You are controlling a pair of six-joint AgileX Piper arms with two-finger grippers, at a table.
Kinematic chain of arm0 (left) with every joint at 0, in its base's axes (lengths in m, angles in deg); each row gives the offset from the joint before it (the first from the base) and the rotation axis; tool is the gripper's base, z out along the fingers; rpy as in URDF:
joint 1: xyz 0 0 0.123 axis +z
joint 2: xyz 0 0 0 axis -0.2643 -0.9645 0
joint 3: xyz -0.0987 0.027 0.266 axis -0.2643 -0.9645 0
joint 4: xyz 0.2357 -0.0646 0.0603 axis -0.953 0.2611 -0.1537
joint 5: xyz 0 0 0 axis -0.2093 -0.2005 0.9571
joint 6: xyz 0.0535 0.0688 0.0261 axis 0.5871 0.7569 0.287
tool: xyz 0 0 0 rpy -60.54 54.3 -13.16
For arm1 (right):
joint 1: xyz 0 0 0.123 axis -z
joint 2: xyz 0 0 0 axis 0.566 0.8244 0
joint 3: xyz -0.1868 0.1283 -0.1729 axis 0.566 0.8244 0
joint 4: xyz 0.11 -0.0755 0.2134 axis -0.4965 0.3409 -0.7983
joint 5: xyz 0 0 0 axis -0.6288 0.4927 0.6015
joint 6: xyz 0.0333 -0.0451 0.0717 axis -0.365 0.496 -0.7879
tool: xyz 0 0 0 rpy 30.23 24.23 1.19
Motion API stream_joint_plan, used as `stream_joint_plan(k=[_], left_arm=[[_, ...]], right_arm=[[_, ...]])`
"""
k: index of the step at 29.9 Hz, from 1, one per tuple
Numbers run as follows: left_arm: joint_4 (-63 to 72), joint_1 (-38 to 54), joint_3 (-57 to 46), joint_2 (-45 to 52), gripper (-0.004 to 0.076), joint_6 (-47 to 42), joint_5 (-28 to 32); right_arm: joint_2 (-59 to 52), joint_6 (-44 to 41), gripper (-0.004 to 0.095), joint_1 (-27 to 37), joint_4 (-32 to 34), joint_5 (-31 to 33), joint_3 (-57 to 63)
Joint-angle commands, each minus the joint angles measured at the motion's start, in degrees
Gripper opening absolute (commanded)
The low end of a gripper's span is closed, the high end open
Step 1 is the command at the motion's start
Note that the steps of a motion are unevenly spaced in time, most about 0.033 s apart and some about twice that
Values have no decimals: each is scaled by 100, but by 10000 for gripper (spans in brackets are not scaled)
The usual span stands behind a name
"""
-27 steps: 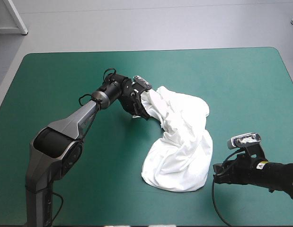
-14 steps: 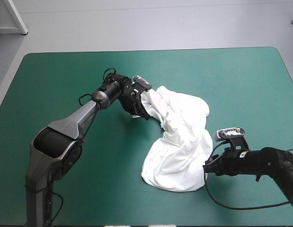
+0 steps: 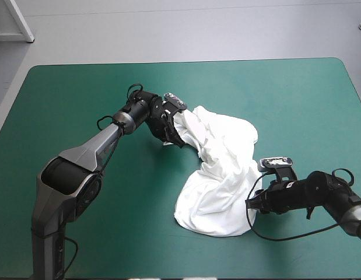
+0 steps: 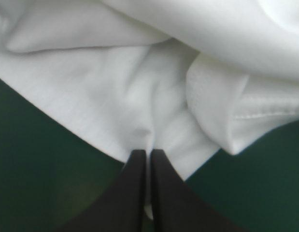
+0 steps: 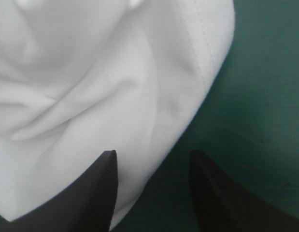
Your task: Fold the cloth
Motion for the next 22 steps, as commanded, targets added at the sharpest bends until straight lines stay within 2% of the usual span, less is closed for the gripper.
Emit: stream_joint_plan(k=[1,3,4,7,13,18,22], left_arm=[[-157,5,113,288,19,-47,-74],[-157,5,113,288,19,-47,-84],[-157,5,113,288,19,-47,-96],[-157,5,113,288,19,-47,-96],[-194,5,113,311,19,-47,-85],[-194,56,149,630,19,-132,104],[-253,135,357,981,19,-145,68]], right_arm=[[235,340,421,-1,-438,-109,-146],[379,397,353,-1,-426,6,-146],[451,469,284,-1,-384,66,-146],[565,607,0,-1,-383,84,-146],[389,608,-13,-1,-411,-275,-181],[-166,608,-13,-1,-388,-547,-512],[-570,497,-13,-1,-59,-521,-1079]])
